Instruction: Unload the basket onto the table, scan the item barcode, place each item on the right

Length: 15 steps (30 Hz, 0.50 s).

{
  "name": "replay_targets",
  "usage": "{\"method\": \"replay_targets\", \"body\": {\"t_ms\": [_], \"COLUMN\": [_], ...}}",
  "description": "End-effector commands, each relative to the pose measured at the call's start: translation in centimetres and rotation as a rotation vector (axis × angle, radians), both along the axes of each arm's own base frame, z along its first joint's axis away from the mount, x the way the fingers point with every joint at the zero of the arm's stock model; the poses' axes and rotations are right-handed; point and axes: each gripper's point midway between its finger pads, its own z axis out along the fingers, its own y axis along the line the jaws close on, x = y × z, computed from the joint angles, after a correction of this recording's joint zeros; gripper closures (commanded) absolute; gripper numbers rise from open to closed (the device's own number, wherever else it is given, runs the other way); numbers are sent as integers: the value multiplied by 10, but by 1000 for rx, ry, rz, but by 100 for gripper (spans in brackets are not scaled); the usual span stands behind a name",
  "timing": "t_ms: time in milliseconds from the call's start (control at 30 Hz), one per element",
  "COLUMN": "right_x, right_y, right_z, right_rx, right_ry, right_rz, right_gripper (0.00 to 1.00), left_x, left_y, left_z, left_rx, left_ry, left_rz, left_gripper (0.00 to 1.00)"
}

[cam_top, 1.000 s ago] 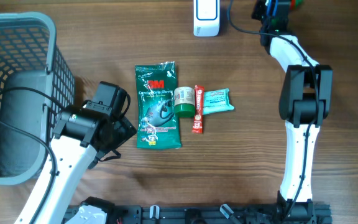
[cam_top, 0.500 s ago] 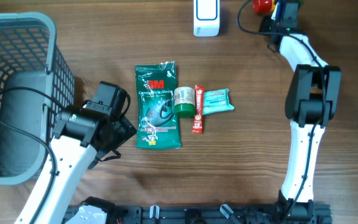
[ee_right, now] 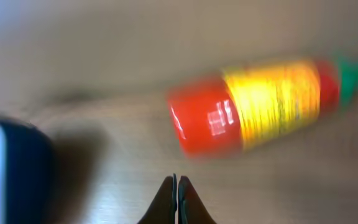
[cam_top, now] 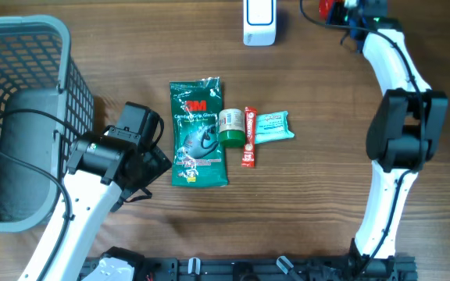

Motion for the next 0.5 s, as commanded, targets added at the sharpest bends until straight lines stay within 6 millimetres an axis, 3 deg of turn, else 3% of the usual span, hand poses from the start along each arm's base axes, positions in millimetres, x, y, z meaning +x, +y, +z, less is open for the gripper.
{"method": "replay_targets", "body": {"t_ms": [0,167,467], "right_x": [17,39,67], "right_y": [14,1,-9], "right_z": [22,1,-17], "right_rx": [25,36,40], "right_ry": [-125,-202,-295], "right_rz": [49,-42,-97], "right_gripper": [96,95,95], "left_x": [0,0,0], "left_y": [0,0,0], "left_z": [0,0,0], "left_rx": [1,1,1], "left_ry": [-2,-2,-2], "left_rz": [13,13,13], "left_gripper": [0,0,0]}}
